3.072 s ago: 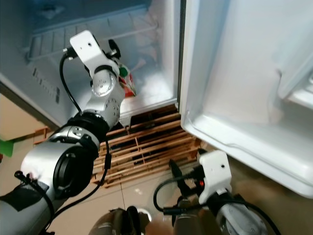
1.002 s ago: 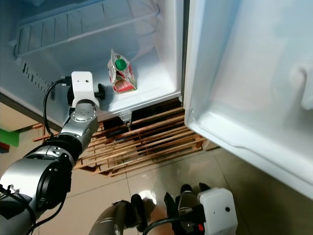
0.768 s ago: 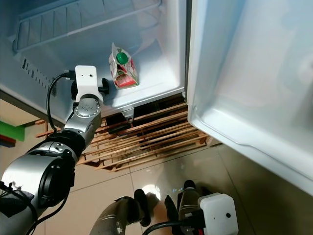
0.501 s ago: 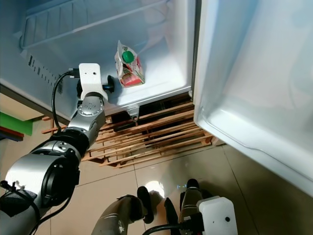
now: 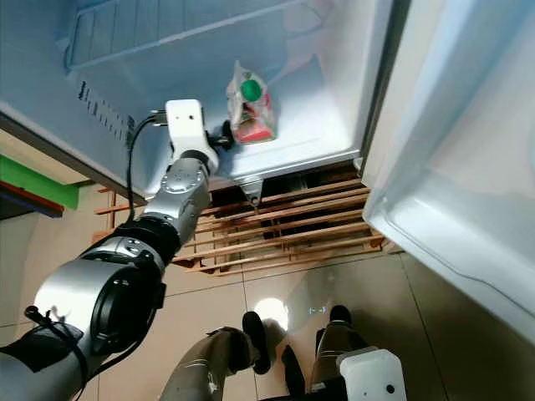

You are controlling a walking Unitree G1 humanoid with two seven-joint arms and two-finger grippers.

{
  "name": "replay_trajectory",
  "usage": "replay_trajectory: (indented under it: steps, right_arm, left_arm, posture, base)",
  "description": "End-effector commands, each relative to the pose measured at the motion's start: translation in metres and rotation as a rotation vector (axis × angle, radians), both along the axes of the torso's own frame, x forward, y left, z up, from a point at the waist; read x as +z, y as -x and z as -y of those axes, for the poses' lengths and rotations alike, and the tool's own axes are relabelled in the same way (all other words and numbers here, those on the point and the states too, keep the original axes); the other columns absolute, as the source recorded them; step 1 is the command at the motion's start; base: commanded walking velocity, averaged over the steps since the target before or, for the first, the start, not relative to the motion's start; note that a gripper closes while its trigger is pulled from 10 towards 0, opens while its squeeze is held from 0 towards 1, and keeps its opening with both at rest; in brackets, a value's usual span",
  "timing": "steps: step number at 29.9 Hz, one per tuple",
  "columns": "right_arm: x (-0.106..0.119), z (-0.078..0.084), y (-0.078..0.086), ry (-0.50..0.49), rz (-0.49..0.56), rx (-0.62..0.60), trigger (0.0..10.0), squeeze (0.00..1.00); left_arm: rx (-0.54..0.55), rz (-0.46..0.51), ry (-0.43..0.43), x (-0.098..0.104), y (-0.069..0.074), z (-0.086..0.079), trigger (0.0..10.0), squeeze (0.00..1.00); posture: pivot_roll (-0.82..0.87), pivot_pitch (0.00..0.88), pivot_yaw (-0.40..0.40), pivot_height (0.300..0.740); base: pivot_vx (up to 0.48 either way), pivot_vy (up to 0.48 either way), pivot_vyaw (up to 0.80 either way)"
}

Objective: Restocking fridge

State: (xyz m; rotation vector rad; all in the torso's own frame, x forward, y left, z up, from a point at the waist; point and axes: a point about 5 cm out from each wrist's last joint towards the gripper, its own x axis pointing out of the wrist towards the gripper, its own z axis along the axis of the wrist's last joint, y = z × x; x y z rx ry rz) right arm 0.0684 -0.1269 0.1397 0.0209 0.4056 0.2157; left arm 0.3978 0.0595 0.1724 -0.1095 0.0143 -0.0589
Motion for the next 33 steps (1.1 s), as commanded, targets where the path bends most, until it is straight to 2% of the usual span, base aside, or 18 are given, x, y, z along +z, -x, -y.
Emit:
replay_trajectory:
  steps: [1, 6, 11, 13, 14, 16, 27, 31, 33]
  right_arm:
    - [0.004, -0.003, 0.001, -0.013, 0.003, 0.002, 10.0, 0.12]
    - [0.004, -0.002, -0.001, -0.004, 0.011, -0.001, 10.0, 0.12]
    - [0.004, -0.002, -0.002, -0.003, 0.013, -0.002, 10.0, 0.12]
    - [0.003, -0.001, -0.004, -0.002, 0.018, -0.003, 10.0, 0.12]
    - [0.003, -0.001, -0.004, -0.002, 0.018, -0.003, 10.0, 0.12]
    - [0.002, -0.002, -0.007, -0.003, 0.023, -0.002, 10.0, 0.12]
    - [0.001, -0.002, -0.01, 0.002, 0.029, 0.003, 10.0, 0.12]
    - [0.0, -0.002, -0.011, 0.009, 0.032, 0.002, 10.0, 0.12]
    - [0.0, -0.002, -0.011, 0.009, 0.032, 0.002, 10.0, 0.12]
  left_arm:
    - [-0.109, -0.082, -0.012, -0.018, 0.009, 0.021, 10.0, 0.0]
    - [-0.235, -0.017, -0.01, -0.004, 0.012, 0.046, 10.0, 0.0]
    - [-0.296, 0.011, -0.027, 0.001, 0.015, 0.057, 10.0, 0.0]
    - [-0.382, 0.038, -0.042, 0.005, 0.02, 0.071, 10.0, 0.0]
    - [-0.382, 0.038, -0.042, 0.005, 0.02, 0.071, 10.0, 0.0]
    - [-0.44, 0.047, -0.063, 0.006, 0.024, 0.082, 10.0, 0.0]
    - [-0.456, 0.06, -0.145, 0.012, 0.022, 0.085, 10.0, 0.0]
    - [-0.418, 0.114, -0.228, 0.028, 0.015, 0.079, 10.0, 0.0]
    - [-0.418, 0.114, -0.228, 0.028, 0.015, 0.079, 10.0, 0.0]
  posture:
    - [-0.5, 0.39, 0.25, 0.74]
    - [-0.49, 0.376, 0.256, 0.74]
    - [-0.49, 0.37, 0.258, 0.74]
    - [-0.49, 0.36, 0.264, 0.74]
    - [-0.49, 0.36, 0.264, 0.74]
    - [-0.48, 0.353, 0.266, 0.74]
    - [-0.49, 0.346, 0.264, 0.74]
    - [-0.5, 0.338, 0.265, 0.74]
    - [-0.5, 0.338, 0.265, 0.74]
  base:
    - [0.0, 0.0, 0.0]
    - [0.0, 0.0, 0.0]
    - [0.0, 0.0, 0.0]
    - [0.0, 0.0, 0.0]
    - [0.0, 0.0, 0.0]
    - [0.0, 0.0, 0.0]
    - [0.0, 0.0, 0.0]
    - [0.0, 0.0, 0.0]
    - [0.0, 0.0, 0.0]
